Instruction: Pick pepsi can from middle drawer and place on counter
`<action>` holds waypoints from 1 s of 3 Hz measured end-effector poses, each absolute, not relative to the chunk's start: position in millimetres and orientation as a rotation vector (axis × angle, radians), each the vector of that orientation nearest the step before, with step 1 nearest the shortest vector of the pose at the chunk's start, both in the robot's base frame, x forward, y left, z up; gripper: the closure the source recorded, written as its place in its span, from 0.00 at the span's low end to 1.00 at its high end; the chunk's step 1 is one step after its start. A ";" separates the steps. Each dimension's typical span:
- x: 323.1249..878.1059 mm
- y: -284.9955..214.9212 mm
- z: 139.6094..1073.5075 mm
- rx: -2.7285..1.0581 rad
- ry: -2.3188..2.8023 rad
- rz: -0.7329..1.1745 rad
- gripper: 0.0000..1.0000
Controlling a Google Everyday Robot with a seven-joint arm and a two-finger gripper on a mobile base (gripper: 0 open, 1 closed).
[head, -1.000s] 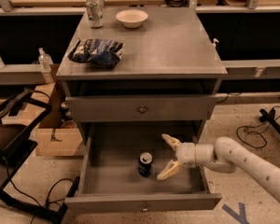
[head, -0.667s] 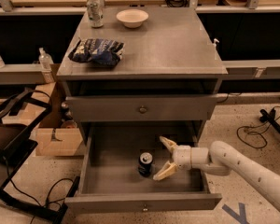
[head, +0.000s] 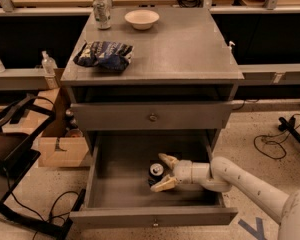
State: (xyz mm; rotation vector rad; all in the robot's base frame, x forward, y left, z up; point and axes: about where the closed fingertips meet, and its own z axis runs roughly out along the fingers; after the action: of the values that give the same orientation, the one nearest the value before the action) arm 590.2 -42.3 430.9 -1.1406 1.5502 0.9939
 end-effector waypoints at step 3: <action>571.1 -2.0 436.8 -1.217 1.695 1.038 0.92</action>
Offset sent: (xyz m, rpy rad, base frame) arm -0.0162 0.0517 -0.0160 -0.0895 0.1188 0.0539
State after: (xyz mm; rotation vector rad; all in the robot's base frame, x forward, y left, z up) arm 571.1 -2.0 436.8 -1.2165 1.6954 1.0385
